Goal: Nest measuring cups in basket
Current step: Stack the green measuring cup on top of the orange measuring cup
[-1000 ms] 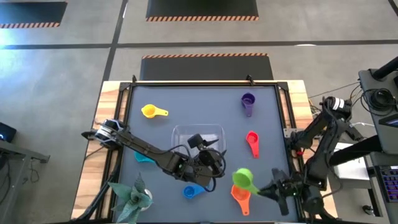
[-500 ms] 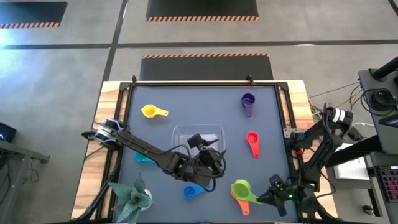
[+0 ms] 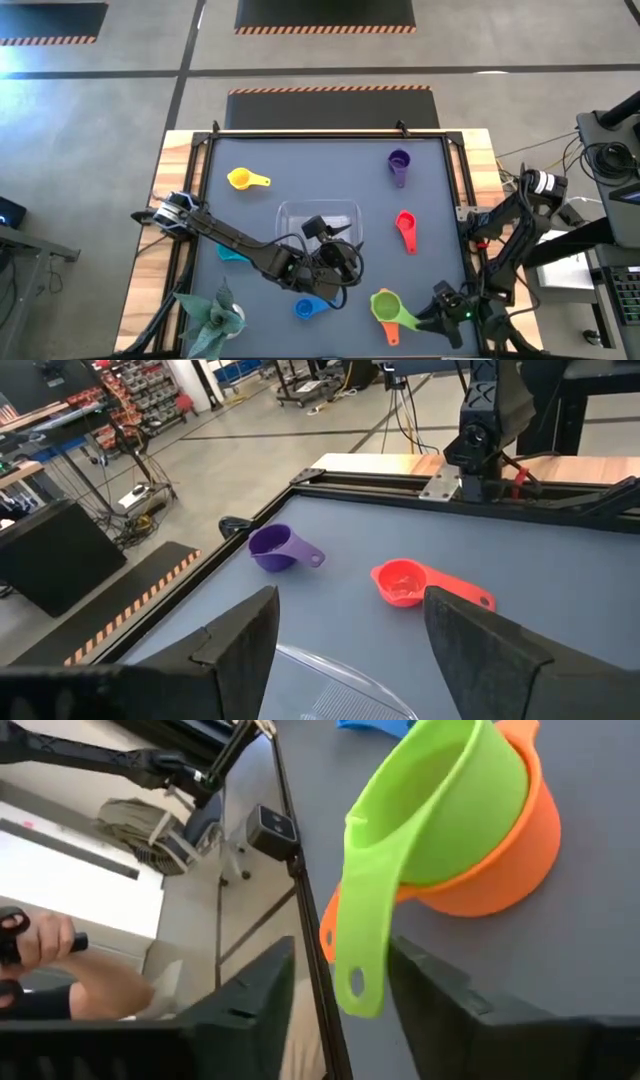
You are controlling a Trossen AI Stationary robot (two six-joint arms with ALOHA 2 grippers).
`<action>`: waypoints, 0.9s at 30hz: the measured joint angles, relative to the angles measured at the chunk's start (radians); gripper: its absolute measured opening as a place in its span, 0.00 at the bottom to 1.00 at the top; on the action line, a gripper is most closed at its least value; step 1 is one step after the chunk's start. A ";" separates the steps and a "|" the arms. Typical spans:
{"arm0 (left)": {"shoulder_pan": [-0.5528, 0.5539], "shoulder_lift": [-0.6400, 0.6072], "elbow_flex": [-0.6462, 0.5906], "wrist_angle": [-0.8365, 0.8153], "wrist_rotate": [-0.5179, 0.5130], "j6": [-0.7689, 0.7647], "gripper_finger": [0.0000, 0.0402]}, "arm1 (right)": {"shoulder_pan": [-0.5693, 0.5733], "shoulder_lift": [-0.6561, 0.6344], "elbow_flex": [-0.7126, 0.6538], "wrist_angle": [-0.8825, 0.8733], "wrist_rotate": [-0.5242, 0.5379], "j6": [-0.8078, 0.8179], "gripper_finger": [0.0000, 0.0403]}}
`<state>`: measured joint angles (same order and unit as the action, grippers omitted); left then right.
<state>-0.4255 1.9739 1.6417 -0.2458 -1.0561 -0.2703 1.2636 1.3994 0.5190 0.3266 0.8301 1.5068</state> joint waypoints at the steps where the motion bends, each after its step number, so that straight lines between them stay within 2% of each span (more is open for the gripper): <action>1: 0.000 0.000 0.000 0.000 0.000 0.000 0.57 | 0.000 -0.009 0.000 -0.014 -0.001 -0.001 0.40; 7: 0.000 0.000 0.000 -0.001 0.006 0.001 0.57 | 0.000 -0.114 0.018 -0.150 -0.027 -0.047 0.52; 11: -0.002 0.000 0.000 0.010 0.066 0.044 0.57 | -0.001 -0.212 0.036 -0.240 -0.018 -0.144 0.53; 15: -0.006 0.001 0.000 0.022 0.072 0.068 0.55 | -0.018 -0.264 0.053 -0.284 0.023 -0.302 0.52; 18: -0.006 0.001 0.000 0.021 0.072 0.072 0.53 | -0.060 -0.262 0.095 -0.284 0.013 -0.442 0.50; 23: -0.006 0.001 0.000 0.022 0.071 0.071 0.51 | -0.153 -0.213 0.216 -0.318 -0.107 -0.647 0.46; 27: -0.011 0.001 0.000 0.025 -0.039 0.063 0.46 | -0.221 -0.123 0.340 -0.429 -0.214 -0.743 0.40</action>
<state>-0.4364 1.9747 1.6413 -0.2204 -1.0953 -0.2077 1.0425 1.2761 0.8591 -0.1024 0.6159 0.7640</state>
